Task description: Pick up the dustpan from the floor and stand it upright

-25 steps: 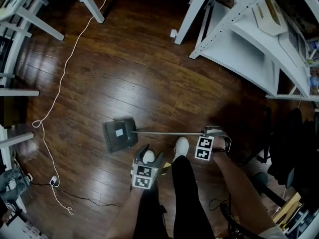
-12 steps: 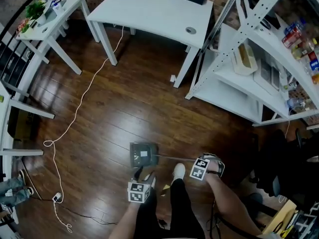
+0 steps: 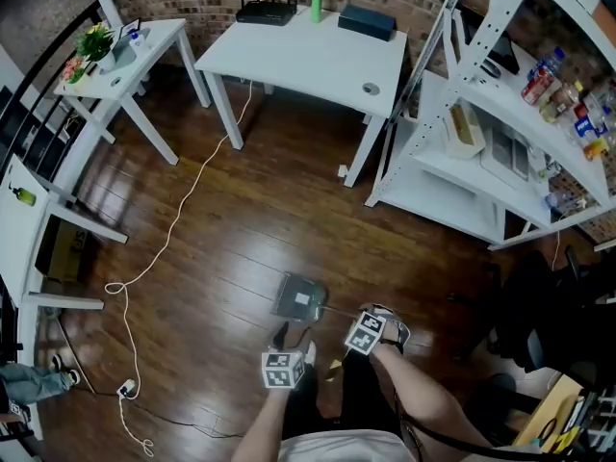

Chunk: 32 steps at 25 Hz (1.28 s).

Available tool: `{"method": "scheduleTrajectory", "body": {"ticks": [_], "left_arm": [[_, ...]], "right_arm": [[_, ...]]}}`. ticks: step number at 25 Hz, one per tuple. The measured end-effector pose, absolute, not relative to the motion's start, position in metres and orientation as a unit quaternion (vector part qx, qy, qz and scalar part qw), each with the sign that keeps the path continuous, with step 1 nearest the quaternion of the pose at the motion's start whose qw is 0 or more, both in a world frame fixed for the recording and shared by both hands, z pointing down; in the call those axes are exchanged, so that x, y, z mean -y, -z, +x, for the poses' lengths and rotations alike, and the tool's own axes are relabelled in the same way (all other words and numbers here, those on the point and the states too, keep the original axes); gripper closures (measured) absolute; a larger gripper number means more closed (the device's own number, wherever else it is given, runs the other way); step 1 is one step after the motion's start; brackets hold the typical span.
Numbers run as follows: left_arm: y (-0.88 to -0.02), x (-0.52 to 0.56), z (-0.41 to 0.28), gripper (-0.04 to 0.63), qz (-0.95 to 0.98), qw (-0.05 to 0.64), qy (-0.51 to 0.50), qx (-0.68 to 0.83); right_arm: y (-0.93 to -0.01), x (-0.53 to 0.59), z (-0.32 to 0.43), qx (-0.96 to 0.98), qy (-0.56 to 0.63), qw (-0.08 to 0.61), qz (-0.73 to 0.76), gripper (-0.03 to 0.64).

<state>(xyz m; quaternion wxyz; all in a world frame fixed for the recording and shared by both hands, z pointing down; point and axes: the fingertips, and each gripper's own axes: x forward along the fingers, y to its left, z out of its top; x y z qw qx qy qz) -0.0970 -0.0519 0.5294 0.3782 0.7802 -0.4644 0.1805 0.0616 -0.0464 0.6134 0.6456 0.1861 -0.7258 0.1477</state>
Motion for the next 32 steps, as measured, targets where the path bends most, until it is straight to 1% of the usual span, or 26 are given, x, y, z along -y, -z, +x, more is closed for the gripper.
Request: {"method": "scheduleTrajectory", "body": {"ticks": [1,2,6,7,10,12,20,26,29,32], "left_arm": [[-0.528,0.047,-0.102,0.314,0.78,0.377,-0.182,0.465],[-0.528,0.043,-0.107,0.314,0.78,0.374,-0.184,0.466],[-0.525,0.034,-0.121,0.314,0.774,0.369,-0.192,0.477],[-0.523,0.033,-0.124,0.314,0.773,0.369,-0.192,0.478],[-0.515,0.033,-0.133,0.314,0.776,0.364,-0.183,0.481],[-0.501,0.037,-0.137,0.313,0.786,0.348,-0.169,0.482],[-0.41,0.048,-0.109,0.311,0.842,0.24,-0.119,0.469],[-0.33,-0.006,-0.07,0.311,0.872,0.165,-0.083,0.454],[-0.291,-0.051,-0.042,0.314,0.876,0.135,-0.065,0.459],[-0.261,-0.106,-0.012,0.319,0.87,0.121,-0.045,0.475]], "right_arm": [[-0.611,0.049,0.05,0.732,-0.14,0.639,0.192,0.527],[-0.607,0.053,0.04,0.74,-0.135,0.628,0.2,0.504],[-0.568,0.077,0.002,0.796,-0.122,0.542,0.24,0.363],[-0.555,0.081,-0.005,0.807,-0.115,0.522,0.249,0.353],[-0.513,0.079,-0.019,0.831,-0.099,0.472,0.278,0.353],[-0.485,0.07,-0.022,0.84,-0.1,0.437,0.306,0.353],[-0.392,0.016,0.019,0.841,-0.154,0.259,0.45,0.353],[-0.316,-0.054,0.054,0.835,-0.11,0.172,0.511,0.351],[-0.276,-0.102,0.084,0.827,-0.084,0.123,0.542,0.313],[-0.249,-0.152,0.107,0.824,-0.072,0.101,0.552,0.304]]}}
